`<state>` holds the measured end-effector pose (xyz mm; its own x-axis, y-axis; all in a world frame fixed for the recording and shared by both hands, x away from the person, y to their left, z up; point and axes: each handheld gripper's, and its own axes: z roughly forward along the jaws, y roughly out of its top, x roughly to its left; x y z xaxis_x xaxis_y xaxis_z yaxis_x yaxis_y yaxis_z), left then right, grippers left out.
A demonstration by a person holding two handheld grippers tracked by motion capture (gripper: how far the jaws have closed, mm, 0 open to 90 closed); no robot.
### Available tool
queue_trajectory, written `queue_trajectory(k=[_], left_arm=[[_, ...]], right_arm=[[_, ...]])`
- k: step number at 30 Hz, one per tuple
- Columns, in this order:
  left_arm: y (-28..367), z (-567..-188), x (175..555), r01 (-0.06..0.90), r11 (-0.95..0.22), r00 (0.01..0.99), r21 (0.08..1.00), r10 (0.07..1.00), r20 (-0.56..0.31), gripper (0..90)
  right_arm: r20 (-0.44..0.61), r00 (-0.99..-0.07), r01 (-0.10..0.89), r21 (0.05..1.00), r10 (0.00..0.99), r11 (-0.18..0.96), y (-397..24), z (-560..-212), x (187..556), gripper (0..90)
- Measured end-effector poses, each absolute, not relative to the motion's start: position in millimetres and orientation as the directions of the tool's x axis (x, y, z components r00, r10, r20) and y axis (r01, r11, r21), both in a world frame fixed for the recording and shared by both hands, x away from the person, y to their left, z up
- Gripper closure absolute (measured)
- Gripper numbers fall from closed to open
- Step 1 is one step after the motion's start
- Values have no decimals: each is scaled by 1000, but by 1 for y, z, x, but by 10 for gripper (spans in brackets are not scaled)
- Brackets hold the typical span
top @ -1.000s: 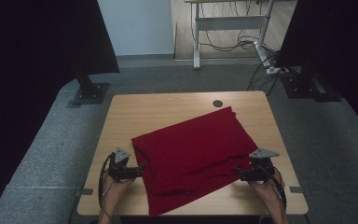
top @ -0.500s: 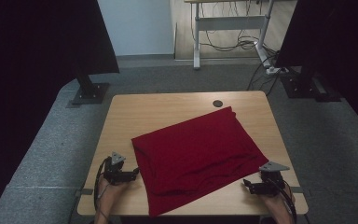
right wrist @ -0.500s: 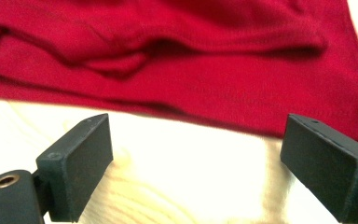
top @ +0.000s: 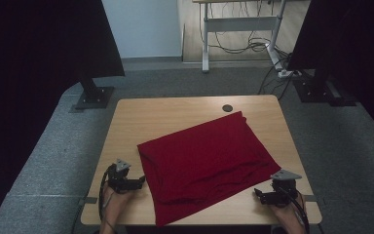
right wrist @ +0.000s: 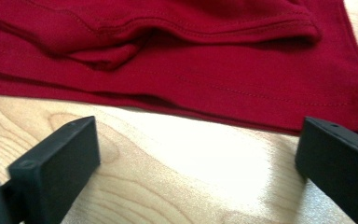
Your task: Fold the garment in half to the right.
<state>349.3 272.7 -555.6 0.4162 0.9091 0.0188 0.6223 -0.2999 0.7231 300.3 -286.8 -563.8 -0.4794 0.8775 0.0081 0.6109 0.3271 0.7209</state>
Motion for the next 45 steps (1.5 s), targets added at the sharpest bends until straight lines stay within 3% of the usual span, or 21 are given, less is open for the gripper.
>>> queue_trajectory(k=[27, 32, 45], left_arm=[[266, -540, 359, 583, -316, 430, 749, 902, 45, 71], [268, -525, 375, 569, -281, 429, 773, 903, 14, 86], [261, -518, 407, 553, -283, 421, 784, 906, 31, 88]], right_arm=[[9, -487, 608, 721, 873, 331, -288, -564, 300, 0], [10, -486, 609, 721, 874, 330, -288, -564, 300, 0], [11, -483, 609, 722, 875, 327, -288, -564, 299, 0]])
